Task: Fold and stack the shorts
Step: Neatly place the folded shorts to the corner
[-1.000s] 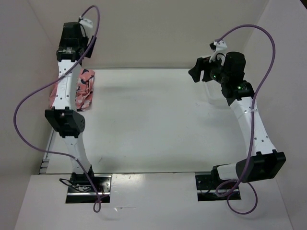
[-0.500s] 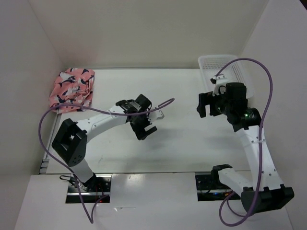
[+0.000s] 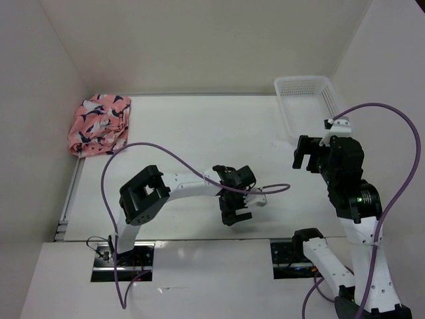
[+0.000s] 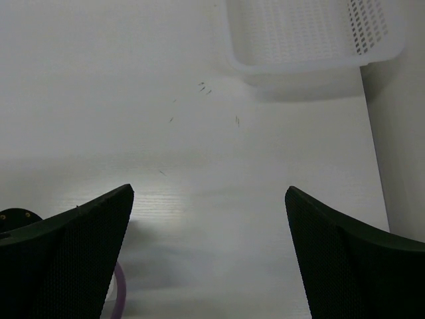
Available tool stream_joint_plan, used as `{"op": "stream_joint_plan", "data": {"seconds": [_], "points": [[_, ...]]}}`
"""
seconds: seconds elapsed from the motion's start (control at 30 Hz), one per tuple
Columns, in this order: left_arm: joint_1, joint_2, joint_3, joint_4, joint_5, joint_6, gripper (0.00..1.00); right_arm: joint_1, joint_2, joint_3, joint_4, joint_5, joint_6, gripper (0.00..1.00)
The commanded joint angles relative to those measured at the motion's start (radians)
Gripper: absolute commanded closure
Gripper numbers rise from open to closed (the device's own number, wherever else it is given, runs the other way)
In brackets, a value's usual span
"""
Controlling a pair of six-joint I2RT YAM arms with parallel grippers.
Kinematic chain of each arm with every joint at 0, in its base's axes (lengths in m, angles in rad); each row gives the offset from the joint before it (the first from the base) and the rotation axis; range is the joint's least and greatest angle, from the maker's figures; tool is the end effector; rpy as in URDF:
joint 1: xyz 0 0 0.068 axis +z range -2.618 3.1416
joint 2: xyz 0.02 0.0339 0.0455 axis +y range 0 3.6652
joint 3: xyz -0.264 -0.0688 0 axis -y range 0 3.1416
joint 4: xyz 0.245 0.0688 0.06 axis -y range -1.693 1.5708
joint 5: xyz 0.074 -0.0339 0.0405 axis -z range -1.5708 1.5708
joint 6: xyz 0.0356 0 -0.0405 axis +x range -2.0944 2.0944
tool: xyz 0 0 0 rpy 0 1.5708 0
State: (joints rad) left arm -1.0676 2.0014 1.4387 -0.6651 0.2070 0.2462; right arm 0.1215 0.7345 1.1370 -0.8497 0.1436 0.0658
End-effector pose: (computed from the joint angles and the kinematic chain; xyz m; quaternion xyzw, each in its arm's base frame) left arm 0.1894 -0.3592 0.1709 0.6124 0.7653 -0.1611 0.1150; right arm 0.1242 0.0100 0.3944 0.0147 0.8449 -0.0108 0.5347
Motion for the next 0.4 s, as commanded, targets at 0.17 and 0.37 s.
{"op": "stream_joint_plan", "data": {"seconds": [0.17,0.37], "points": [[0.008,0.051,0.069,0.01,-0.012,-0.041,0.0,-0.003,-0.017,-0.011,0.012,0.044,0.025,0.0],[-0.029,0.082,0.078,0.019,-0.064,-0.041,0.0,-0.003,-0.017,-0.02,0.03,0.033,0.015,0.0]]}}
